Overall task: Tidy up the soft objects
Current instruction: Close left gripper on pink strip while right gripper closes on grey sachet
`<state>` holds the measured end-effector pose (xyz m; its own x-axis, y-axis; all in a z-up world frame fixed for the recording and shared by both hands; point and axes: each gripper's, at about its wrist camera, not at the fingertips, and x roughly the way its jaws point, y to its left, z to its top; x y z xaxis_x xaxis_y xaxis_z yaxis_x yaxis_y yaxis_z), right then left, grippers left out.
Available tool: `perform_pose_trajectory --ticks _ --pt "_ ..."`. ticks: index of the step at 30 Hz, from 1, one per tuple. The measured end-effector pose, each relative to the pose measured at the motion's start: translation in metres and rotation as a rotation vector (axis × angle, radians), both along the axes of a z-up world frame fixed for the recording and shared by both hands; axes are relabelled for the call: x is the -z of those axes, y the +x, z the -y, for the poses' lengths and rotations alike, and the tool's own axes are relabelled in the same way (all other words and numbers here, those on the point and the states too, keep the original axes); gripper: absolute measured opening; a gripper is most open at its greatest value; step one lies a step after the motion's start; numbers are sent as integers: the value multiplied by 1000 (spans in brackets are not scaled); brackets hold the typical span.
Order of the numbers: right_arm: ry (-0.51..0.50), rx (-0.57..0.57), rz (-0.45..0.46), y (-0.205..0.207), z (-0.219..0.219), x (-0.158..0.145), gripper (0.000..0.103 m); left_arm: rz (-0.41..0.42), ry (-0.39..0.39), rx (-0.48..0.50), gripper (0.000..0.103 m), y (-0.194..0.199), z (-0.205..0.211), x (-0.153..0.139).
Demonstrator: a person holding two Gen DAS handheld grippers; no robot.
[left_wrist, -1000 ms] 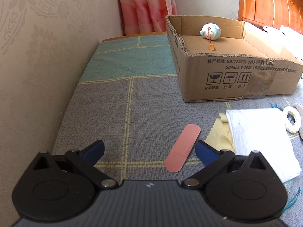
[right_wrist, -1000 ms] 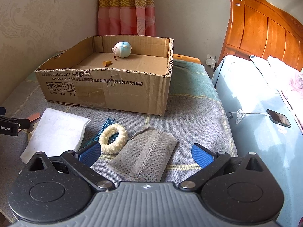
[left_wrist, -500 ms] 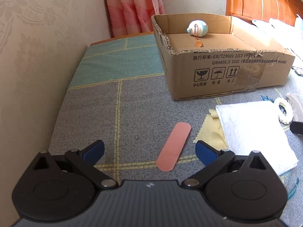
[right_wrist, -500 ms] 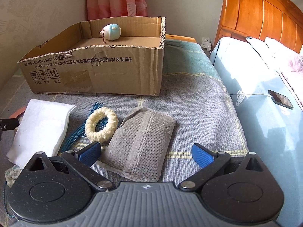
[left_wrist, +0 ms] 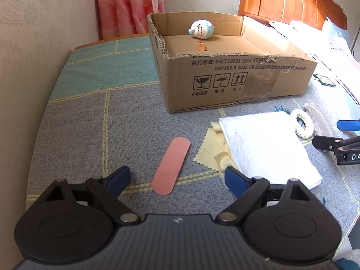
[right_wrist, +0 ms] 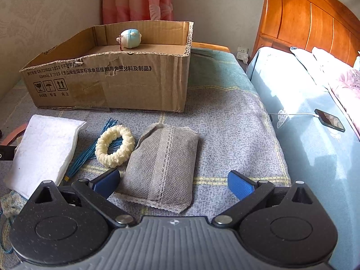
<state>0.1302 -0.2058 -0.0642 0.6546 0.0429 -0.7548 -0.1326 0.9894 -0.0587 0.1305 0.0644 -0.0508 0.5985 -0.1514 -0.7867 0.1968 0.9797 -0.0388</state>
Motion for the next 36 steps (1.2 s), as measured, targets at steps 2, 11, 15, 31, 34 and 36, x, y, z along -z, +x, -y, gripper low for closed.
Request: perform_pose_trajectory --ticks 2,11,15,31,34,36 --pt "0 0 2 0 0 0 103 5 6 13 69 -1 2 -2" --pt "4 -3 10 -2 1 0 103 -32 -23 131 57 -14 13 -10" --pt "4 -5 12 -2 1 0 103 -9 8 84 42 -13 14 -8" --pt "20 -8 28 -3 0 0 103 50 6 -18 17 -6 15 -6" --pt "40 -27 39 -2 -2 0 102 51 8 -22 17 -7 15 -6" --pt "22 -36 43 -1 -5 1 97 51 10 -24 17 -7 15 -6"
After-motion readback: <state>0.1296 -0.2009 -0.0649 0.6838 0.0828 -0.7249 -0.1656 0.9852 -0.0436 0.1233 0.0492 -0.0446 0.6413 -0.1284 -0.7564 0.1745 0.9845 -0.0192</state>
